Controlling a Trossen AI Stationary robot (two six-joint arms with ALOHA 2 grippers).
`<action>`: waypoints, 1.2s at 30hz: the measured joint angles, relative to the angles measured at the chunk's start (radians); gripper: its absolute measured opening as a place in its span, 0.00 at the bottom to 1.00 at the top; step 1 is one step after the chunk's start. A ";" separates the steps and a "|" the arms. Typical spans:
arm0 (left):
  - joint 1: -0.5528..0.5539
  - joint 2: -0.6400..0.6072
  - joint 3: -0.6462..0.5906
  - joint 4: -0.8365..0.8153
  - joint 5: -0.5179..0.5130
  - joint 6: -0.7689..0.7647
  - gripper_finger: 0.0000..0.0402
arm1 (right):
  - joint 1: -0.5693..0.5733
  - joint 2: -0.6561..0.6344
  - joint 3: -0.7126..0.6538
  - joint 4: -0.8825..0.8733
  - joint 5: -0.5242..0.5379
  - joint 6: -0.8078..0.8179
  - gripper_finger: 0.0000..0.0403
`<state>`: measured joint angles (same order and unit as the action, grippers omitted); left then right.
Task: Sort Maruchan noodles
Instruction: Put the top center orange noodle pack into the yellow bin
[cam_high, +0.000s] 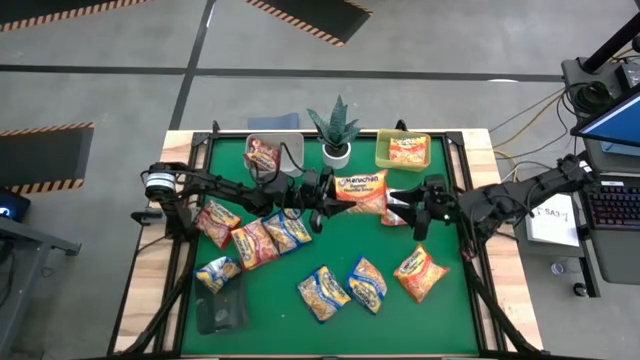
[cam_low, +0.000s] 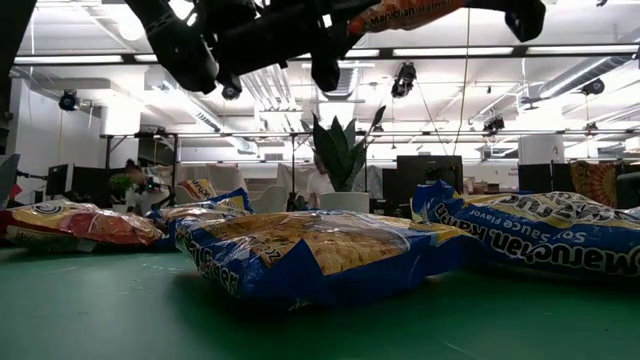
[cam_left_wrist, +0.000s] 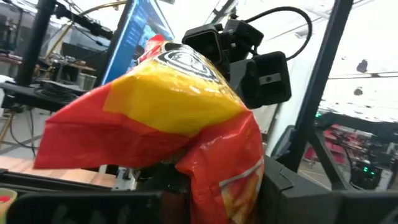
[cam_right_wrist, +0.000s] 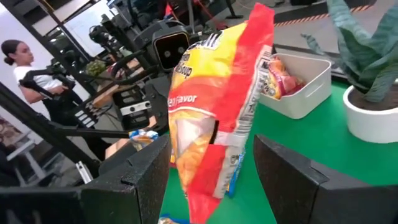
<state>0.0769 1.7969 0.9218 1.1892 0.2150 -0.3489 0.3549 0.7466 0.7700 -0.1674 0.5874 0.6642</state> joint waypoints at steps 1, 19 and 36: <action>0.000 0.000 0.000 0.000 -0.009 0.000 0.19 | -0.005 0.006 0.000 0.008 -0.010 -0.008 0.53; -0.011 0.025 0.000 0.047 -0.047 0.001 0.19 | -0.101 0.064 0.000 0.150 -0.053 -0.144 0.53; -0.033 0.029 0.015 0.048 -0.033 0.025 0.19 | -0.106 0.128 0.023 0.136 -0.139 -0.147 0.53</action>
<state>0.0437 1.8263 0.9367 1.2369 0.1825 -0.3237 0.2484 0.8751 0.7927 -0.0316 0.4484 0.5167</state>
